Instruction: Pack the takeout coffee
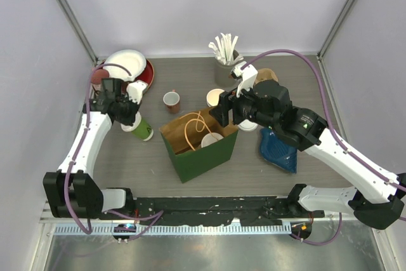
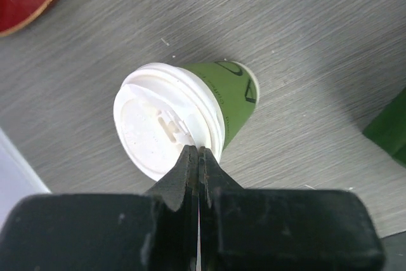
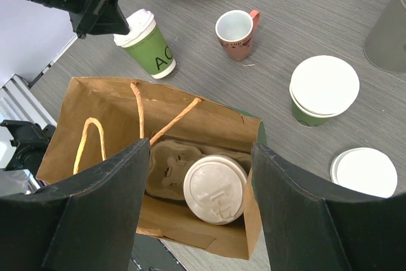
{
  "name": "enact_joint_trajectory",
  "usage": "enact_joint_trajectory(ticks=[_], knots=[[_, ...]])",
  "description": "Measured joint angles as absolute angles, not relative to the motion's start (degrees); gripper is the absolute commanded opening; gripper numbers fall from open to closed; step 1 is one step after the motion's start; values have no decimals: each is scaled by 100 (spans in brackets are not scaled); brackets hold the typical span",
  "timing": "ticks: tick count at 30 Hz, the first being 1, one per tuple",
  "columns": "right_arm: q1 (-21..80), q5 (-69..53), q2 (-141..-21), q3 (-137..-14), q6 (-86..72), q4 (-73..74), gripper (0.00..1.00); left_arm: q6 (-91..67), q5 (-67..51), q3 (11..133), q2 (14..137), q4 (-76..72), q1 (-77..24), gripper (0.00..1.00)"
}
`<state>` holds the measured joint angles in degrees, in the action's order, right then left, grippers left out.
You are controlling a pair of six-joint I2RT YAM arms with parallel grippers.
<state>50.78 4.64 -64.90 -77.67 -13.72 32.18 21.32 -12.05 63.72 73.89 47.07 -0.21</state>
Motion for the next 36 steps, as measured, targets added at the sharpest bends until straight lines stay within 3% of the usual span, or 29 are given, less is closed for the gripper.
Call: enact_joint_trajectory(ticks=[12, 25, 36], knots=[[5078, 458, -6488, -7767, -1402, 3190, 70, 2799, 908, 6141, 7122, 4386, -1575, 0], [5078, 456, -6257, -7752, -1441, 3129, 70, 3026, 1868, 5822, 7124, 4254, -2331, 0], [5078, 467, -6073, -7585, -1496, 3100, 70, 3116, 2112, 6748, 6711, 5146, -2670, 0]])
